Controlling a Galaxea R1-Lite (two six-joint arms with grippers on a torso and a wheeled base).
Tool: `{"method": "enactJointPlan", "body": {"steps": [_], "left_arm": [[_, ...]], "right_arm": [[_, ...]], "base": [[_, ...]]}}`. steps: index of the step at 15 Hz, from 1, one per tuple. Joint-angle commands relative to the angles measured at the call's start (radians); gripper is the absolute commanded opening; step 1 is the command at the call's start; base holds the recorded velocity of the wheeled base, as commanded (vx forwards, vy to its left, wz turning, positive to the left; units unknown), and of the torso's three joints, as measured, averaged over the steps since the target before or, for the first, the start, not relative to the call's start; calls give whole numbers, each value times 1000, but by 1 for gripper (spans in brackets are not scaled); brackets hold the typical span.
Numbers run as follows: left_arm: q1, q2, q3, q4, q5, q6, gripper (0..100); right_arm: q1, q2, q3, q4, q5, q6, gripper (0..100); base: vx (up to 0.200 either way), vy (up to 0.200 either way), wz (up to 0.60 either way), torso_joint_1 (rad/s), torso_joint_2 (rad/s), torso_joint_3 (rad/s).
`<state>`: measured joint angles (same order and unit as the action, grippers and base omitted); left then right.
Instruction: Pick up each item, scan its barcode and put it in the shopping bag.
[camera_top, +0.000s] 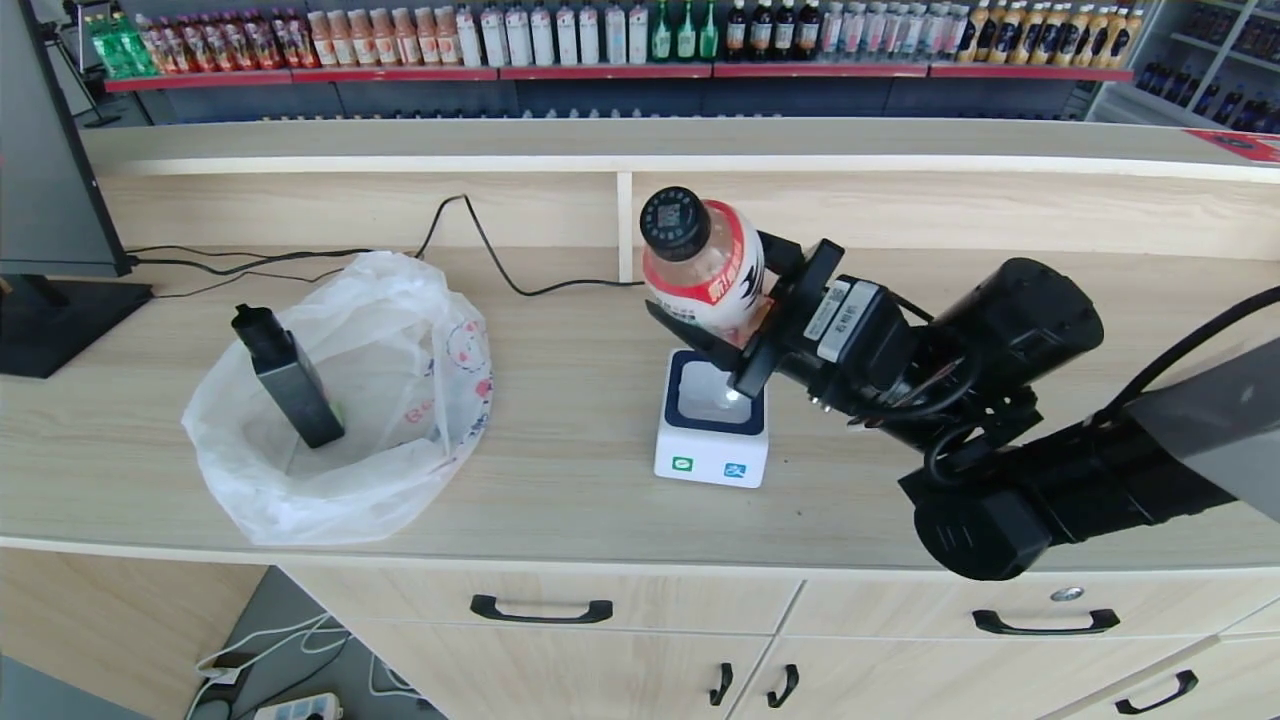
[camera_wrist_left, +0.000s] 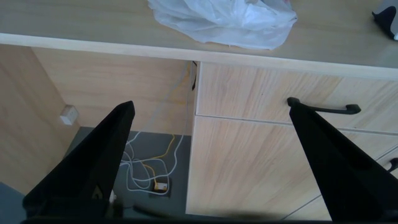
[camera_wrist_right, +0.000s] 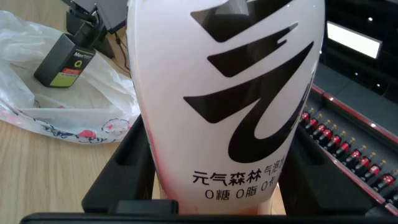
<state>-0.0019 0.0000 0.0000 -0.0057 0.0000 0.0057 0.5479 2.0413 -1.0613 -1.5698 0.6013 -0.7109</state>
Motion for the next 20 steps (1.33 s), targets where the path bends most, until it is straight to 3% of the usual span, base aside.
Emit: {"method": "enactJointPlan", "body": {"steps": [1, 2, 4, 9, 12, 15, 20], "left_arm": [[0, 2, 0, 0, 0, 0, 100], [0, 2, 0, 0, 0, 0, 100], [0, 2, 0, 0, 0, 0, 100], [0, 2, 0, 0, 0, 0, 100], [0, 2, 0, 0, 0, 0, 100], [0, 2, 0, 0, 0, 0, 100], [0, 2, 0, 0, 0, 0, 100]], "right_arm": [[6, -55, 61, -1, -40, 31, 0], [6, -58, 64, -1, -43, 33, 0], [10, -162, 236, -1, -219, 186, 0], [-3, -243, 326, -1, -265, 303, 0], [-3, -294, 400, -1, -351, 447, 0], [-5, -382, 524, -1, -557, 538, 0], [-48, -375, 498, -1, -597, 605, 0]], "base": [[0, 0, 0, 0, 0, 0], [0, 0, 0, 0, 0, 0], [0, 0, 0, 0, 0, 0], [0, 0, 0, 0, 0, 0], [0, 0, 0, 0, 0, 0], [0, 0, 0, 0, 0, 0], [0, 0, 0, 0, 0, 0]]}}
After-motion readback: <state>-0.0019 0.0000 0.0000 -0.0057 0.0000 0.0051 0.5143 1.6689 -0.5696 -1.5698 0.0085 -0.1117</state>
